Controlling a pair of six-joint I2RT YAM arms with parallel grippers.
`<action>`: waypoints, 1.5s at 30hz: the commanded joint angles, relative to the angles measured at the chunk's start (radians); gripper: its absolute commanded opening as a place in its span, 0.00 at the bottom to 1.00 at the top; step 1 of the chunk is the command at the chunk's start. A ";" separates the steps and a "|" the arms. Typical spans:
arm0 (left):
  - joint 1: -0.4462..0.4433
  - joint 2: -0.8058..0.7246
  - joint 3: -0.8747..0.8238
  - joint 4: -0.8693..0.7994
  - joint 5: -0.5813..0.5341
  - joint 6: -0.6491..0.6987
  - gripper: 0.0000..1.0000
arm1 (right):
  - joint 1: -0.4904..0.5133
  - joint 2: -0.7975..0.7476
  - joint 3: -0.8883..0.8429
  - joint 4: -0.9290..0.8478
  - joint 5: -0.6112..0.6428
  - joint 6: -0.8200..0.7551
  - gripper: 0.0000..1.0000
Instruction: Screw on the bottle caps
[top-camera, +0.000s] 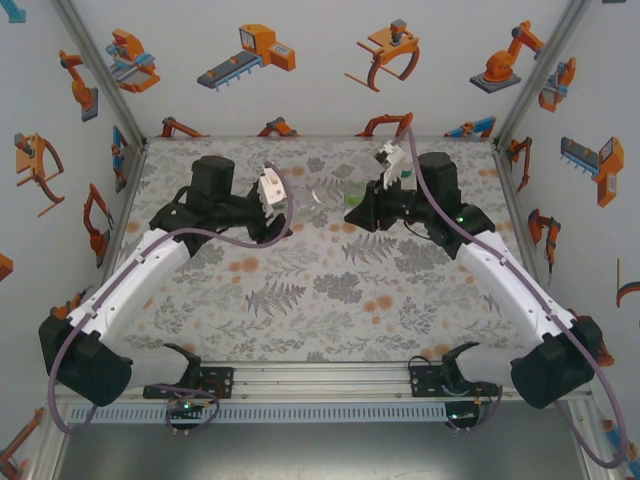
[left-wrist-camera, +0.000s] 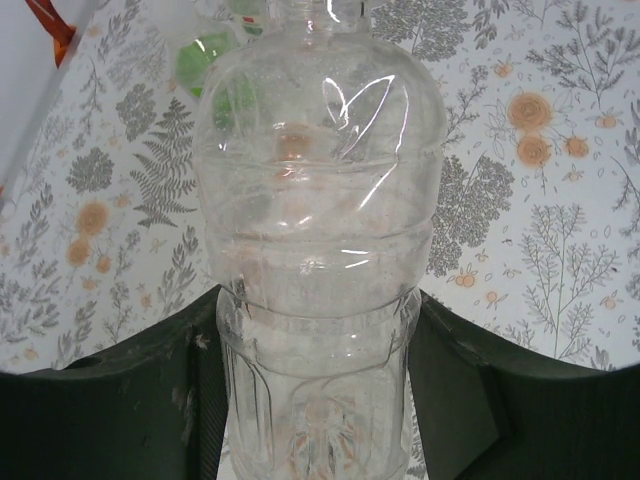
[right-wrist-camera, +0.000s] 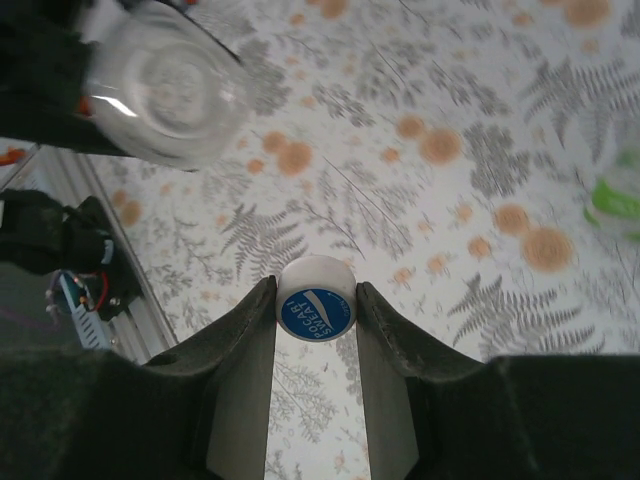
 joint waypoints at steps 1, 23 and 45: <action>-0.007 -0.048 0.021 -0.050 0.071 0.132 0.11 | 0.000 -0.052 0.011 0.107 -0.183 -0.146 0.16; -0.037 -0.105 0.008 -0.092 0.094 0.242 0.11 | 0.001 -0.036 0.081 0.154 -0.406 -0.462 0.09; -0.071 -0.086 0.034 -0.099 0.078 0.261 0.10 | 0.030 0.012 0.108 0.104 -0.520 -0.475 0.09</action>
